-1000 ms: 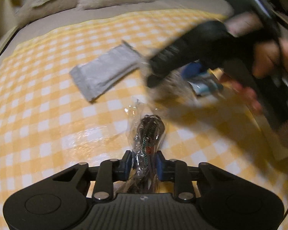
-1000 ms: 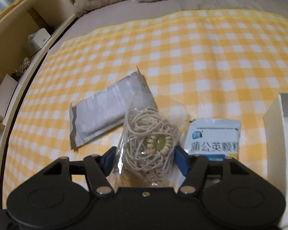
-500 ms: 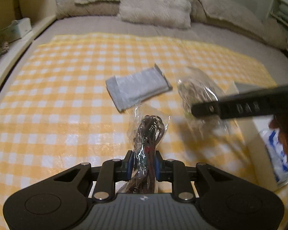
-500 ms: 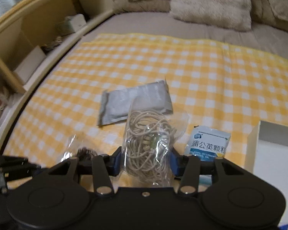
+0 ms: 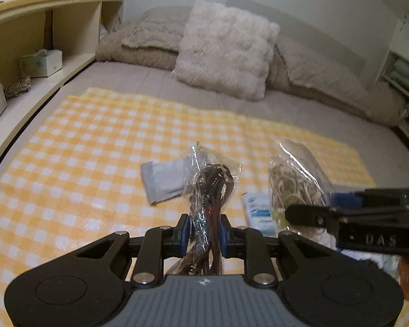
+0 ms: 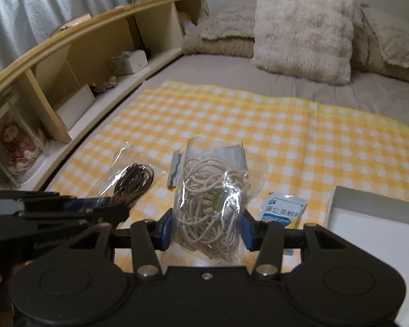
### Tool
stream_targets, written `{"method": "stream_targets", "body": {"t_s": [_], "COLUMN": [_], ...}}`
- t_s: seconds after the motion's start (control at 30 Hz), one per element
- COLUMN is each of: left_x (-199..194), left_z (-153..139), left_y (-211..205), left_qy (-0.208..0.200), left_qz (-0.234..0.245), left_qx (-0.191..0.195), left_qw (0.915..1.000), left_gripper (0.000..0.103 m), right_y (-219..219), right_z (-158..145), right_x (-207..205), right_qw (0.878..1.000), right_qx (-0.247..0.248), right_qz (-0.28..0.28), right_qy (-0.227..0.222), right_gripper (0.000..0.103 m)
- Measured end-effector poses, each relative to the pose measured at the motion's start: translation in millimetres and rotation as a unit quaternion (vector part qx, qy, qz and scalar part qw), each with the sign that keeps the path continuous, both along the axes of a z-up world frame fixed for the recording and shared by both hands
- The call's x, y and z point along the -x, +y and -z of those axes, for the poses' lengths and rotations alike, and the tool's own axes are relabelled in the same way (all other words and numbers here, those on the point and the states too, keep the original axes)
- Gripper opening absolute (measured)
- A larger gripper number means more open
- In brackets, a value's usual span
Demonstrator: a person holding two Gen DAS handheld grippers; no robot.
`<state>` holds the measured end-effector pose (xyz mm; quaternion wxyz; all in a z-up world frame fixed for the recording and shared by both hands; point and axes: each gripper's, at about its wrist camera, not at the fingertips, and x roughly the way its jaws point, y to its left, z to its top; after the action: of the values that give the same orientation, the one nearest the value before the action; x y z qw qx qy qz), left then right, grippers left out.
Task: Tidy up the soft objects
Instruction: 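Carry the cable bag with the left tool while the right tool carries the cord bag to the box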
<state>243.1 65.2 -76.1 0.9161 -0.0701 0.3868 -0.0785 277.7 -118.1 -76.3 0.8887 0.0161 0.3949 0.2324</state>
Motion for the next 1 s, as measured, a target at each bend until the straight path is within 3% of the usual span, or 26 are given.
{"method": "stream_targets", "body": {"t_s": [0.53, 1.0], "left_x": [-4, -31], "left_z": [-22, -7], "left_y": [-64, -134], "left_qy": [-0.044, -0.05], "left_qz": [0.029, 0.093], "left_qx": [0.054, 0.059], "left_qw": [0.9972, 0.9927], "left_gripper": [0.024, 0.024], "right_y": [-88, -171], "right_z": [-40, -44], "right_x": [35, 40], "right_qw": [0.997, 0.989], "right_qx": [0.0, 0.011], "right_qz": [0.059, 0.132], "right_qy": [-0.056, -0.063], "right_gripper": [0.049, 0.049]}}
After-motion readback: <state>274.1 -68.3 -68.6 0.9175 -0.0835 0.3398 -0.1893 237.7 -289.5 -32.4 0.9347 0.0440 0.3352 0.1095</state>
